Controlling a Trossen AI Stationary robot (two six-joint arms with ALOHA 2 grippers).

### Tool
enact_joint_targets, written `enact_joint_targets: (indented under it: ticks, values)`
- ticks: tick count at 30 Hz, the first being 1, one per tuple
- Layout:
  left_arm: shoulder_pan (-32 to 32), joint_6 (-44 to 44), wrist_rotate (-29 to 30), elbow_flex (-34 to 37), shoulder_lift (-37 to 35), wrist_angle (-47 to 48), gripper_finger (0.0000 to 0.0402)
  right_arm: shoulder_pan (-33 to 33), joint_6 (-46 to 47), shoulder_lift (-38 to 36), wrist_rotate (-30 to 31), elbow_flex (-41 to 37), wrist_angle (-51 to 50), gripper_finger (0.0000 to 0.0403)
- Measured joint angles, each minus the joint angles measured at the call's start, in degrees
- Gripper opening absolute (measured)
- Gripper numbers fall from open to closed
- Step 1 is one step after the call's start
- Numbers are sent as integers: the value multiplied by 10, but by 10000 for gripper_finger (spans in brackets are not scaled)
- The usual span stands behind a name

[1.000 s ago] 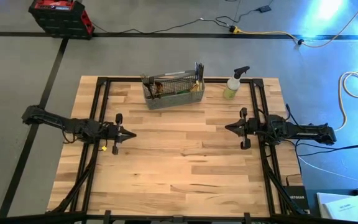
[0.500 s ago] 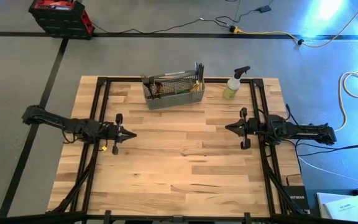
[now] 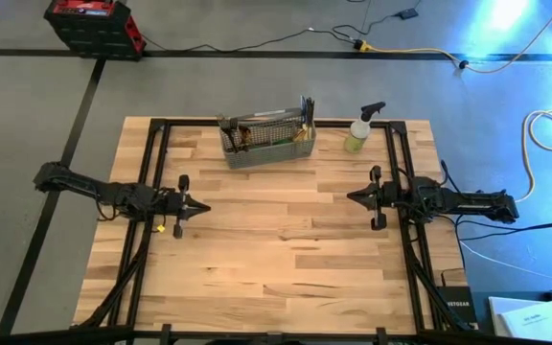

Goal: Sort silverware
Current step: Return to Home Position

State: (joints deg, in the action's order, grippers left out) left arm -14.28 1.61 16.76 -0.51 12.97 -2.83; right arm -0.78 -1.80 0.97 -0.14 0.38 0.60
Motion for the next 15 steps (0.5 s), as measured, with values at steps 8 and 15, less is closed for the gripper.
enact_joint_targets:
  ticks: [8,15]
  values:
    - [0,-2,0,0,0,0,0,0,21,0,33,0,7,1]
    - [0,-1,0,0,0,0,0,0,44,0,139,0,23,1]
